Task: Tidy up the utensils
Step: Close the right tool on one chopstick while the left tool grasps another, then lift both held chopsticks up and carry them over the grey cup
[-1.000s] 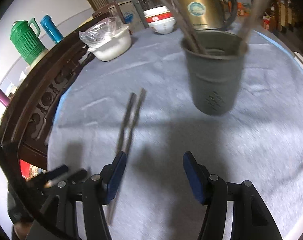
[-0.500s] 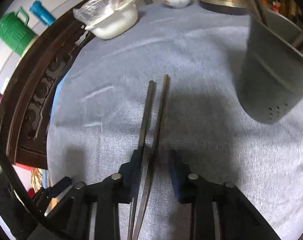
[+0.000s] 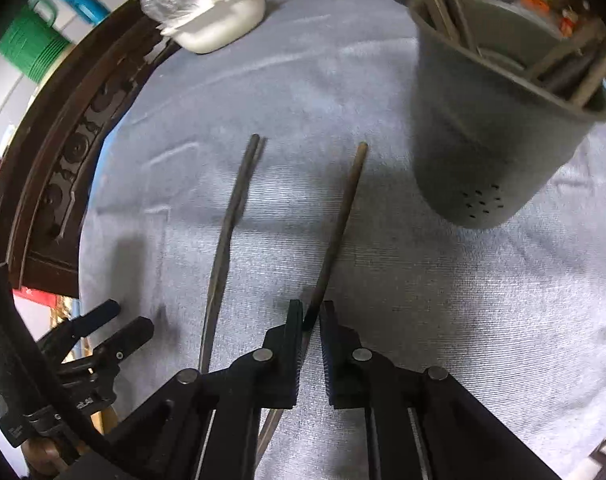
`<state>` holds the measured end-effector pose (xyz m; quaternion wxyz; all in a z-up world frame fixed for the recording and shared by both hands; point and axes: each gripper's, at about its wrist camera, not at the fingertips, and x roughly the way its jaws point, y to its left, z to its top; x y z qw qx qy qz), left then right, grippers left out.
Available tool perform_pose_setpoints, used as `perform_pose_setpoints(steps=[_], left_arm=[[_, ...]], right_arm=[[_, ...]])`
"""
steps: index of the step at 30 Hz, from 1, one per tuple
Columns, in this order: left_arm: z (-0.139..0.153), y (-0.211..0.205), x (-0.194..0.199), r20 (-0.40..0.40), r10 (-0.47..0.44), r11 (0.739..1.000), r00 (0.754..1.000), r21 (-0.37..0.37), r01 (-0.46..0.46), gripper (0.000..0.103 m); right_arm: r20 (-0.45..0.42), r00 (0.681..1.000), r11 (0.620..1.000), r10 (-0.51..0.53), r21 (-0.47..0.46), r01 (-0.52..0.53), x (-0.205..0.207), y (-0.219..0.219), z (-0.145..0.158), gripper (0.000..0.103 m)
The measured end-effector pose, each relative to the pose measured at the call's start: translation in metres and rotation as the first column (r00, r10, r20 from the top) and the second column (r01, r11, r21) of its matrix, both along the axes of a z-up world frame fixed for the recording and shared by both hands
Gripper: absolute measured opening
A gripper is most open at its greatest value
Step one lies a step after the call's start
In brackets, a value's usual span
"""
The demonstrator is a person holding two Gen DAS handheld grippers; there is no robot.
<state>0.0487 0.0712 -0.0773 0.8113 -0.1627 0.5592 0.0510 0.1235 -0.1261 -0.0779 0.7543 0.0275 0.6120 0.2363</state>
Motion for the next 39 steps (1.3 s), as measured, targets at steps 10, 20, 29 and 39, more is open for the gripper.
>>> perform_pose_setpoints(steps=[10, 20, 29, 39], left_arm=[[0.026, -0.029, 0.029, 0.007, -0.072, 0.997, 0.997, 0.027, 0.072, 0.08], [0.007, -0.071, 0.08, -0.155, -0.146, 0.986, 0.977, 0.057, 0.156, 0.072], [-0.006, -0.069, 0.091, -0.25, -0.218, 0.974, 0.943, 0.009, 0.227, 0.007], [-0.007, -0.057, 0.09, -0.31, -0.229, 0.973, 0.923, -0.053, 0.224, 0.029]], right_arm=[[0.018, 0.999, 0.999, 0.038, -0.022, -0.037, 0.002, -0.008, 0.001, 0.007], [0.022, 0.995, 0.994, 0.098, -0.049, -0.097, -0.007, -0.041, 0.002, 0.008], [0.015, 0.996, 0.996, 0.092, 0.011, -0.092, -0.008, -0.056, 0.004, 0.008], [-0.066, 0.99, 0.989, 0.122, -0.077, -0.127, 0.015, -0.027, 0.002, 0.009]])
